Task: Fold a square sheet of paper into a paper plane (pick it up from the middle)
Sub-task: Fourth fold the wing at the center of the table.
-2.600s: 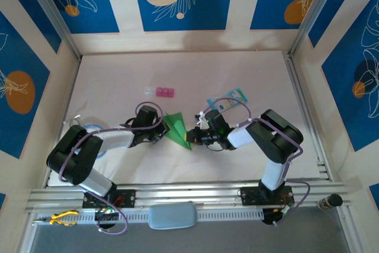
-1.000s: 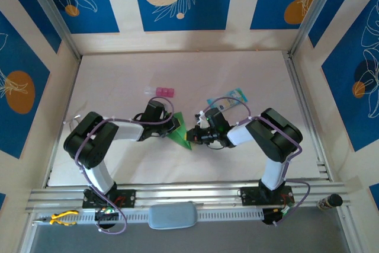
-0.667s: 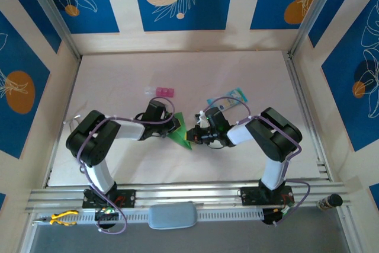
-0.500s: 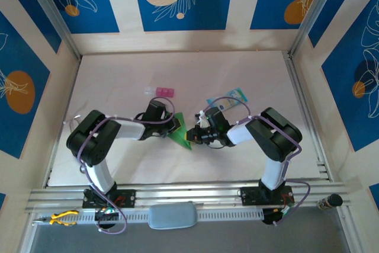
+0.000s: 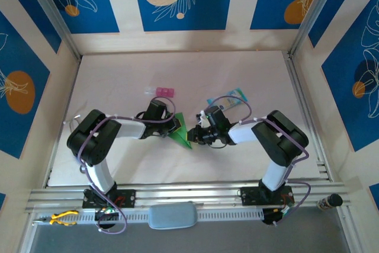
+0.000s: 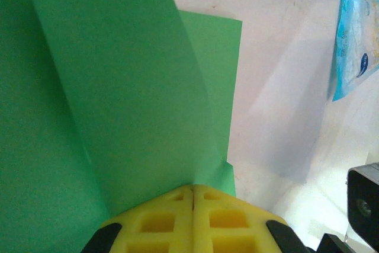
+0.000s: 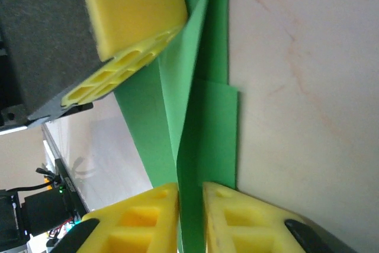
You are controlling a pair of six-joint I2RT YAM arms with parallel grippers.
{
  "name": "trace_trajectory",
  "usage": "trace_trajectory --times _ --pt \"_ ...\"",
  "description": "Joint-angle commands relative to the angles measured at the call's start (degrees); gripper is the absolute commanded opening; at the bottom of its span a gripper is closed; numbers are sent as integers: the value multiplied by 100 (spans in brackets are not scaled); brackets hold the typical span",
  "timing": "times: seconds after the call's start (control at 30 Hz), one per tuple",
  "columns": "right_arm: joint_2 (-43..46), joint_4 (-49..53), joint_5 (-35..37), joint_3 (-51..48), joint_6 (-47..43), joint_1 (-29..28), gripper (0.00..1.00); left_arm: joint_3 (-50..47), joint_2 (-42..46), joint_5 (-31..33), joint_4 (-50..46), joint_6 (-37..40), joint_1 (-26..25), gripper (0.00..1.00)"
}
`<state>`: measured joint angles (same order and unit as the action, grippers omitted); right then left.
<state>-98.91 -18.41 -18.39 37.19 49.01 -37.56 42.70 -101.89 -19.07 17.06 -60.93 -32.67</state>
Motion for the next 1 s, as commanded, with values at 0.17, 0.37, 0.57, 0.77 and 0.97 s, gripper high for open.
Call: trace_trajectory --times 0.17,0.37,0.57,0.77,0.97 --pt "188 894 166 86 -366 -224 19 -25 -102 136 -462 129 -34 4" --pt "205 1265 298 207 -603 -303 20 -25 -113 132 -467 126 -36 4" --pt "136 1367 301 212 -605 -332 12 -23 -104 149 -458 124 -31 4" --pt "136 1475 301 183 -570 -331 9 -33 -108 171 -458 109 -31 4" --pt "270 1578 319 188 -588 -326 12 -33 -95 168 -449 108 -32 4"
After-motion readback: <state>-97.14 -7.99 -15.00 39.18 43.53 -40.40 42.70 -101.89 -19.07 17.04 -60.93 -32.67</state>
